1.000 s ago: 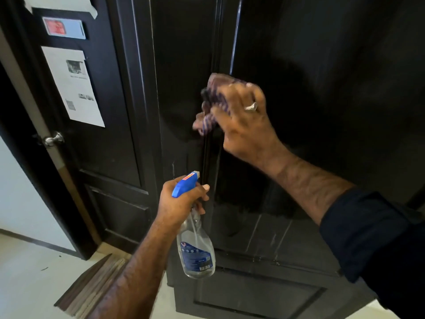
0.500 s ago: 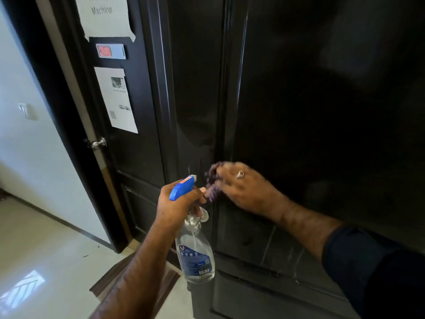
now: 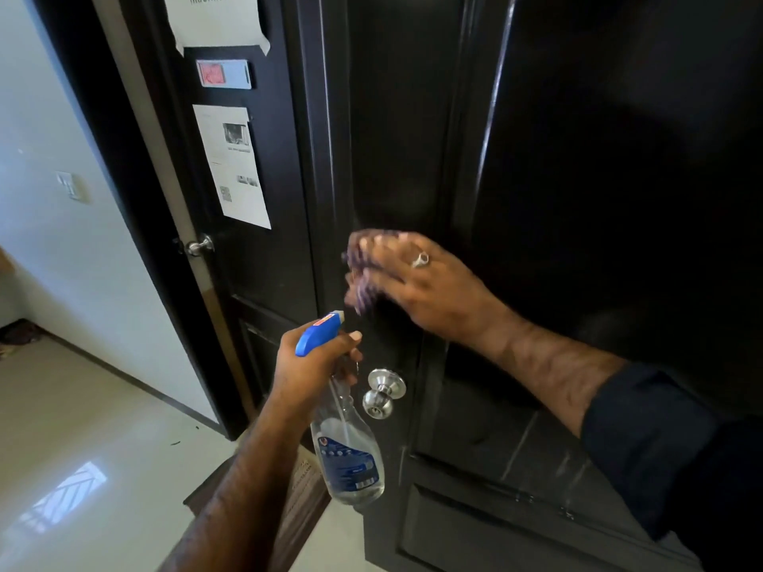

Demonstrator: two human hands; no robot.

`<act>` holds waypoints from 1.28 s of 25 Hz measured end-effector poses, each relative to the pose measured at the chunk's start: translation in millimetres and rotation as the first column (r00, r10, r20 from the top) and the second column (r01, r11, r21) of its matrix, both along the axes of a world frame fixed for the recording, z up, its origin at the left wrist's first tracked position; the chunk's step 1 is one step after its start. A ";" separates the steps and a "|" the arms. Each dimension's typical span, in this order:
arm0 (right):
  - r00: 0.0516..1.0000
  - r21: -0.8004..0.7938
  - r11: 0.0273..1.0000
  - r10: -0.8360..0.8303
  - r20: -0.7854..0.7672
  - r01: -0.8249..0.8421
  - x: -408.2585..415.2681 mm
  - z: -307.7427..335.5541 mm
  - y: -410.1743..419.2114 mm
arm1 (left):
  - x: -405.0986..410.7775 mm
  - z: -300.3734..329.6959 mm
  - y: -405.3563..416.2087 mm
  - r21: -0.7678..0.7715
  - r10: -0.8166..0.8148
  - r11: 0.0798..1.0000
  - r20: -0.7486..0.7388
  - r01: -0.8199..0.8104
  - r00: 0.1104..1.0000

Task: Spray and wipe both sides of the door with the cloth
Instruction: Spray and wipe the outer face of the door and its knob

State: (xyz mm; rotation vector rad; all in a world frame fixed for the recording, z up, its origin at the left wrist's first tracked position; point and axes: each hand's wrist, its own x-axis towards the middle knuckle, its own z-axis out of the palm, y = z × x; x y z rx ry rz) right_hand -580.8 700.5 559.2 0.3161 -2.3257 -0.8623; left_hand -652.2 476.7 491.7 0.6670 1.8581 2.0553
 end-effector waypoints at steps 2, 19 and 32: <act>0.975 -0.123 0.988 -0.113 -0.193 0.090 -20.3 17.5 -17.1 | -19.8 1.9 -1.5 -0.009 -0.001 1.000 -0.025 0.000 1.000; 0.948 0.134 0.972 -0.221 0.228 0.194 0.1 -101.1 -21.5 | -112.1 -12.8 -12.1 -0.053 -0.251 0.967 -0.039 0.248 0.967; 0.918 0.025 0.965 -0.257 0.301 0.262 7.7 -135.1 -30.8 | -121.5 -23.6 -10.9 -0.117 -0.276 0.955 -0.015 0.273 0.961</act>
